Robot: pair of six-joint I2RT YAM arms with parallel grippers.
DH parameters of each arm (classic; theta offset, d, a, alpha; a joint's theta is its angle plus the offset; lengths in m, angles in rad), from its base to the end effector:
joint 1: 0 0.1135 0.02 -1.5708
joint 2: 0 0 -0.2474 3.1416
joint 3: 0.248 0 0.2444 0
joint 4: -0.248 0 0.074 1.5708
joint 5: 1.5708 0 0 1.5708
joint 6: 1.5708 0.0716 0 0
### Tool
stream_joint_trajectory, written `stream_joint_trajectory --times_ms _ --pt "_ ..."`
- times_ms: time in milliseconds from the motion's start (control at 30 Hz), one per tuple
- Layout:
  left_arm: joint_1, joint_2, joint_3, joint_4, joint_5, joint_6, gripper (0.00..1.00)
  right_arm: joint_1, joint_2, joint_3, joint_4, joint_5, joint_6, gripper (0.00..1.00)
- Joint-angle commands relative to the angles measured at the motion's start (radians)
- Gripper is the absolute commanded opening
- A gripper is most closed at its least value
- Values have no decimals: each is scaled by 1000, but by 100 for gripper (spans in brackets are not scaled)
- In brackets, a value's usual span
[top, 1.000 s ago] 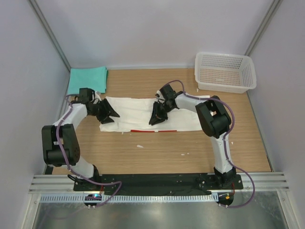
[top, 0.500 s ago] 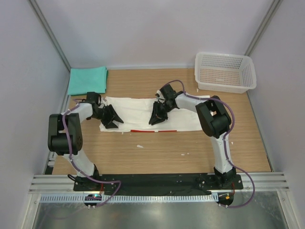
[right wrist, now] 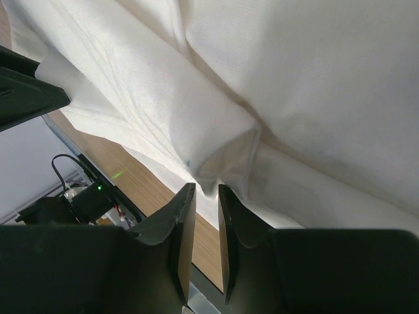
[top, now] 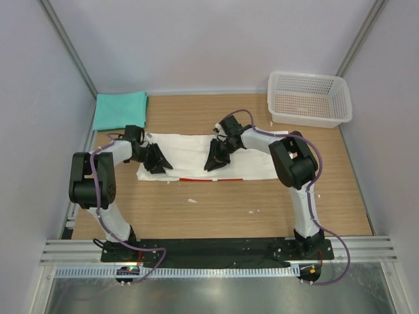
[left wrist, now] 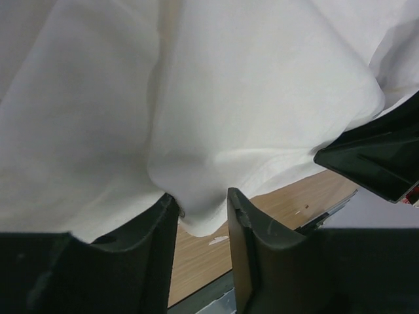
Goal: Fold and stack the t-shirts
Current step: Fold the tshirt
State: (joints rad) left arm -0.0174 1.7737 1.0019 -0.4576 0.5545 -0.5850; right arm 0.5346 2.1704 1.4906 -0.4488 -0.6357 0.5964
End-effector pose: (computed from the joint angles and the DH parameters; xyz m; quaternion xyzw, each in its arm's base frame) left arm 0.3259 -0.0434 0.1065 -0.2208 0.9229 -0.3061 0.0760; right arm 0.3551 0.2597 0.0965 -0.0399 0.9285 0.3691 0.0125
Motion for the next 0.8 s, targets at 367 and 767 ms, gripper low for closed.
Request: stream_joint_trajectory --times_ms 367,767 --pt "-3 -65 63 -193 -30 4 0 -5 -44 8 15 -28 19 3" --pt "-1 10 104 -227 -94 34 11 -7 -83 -27 25 -41 31 1"
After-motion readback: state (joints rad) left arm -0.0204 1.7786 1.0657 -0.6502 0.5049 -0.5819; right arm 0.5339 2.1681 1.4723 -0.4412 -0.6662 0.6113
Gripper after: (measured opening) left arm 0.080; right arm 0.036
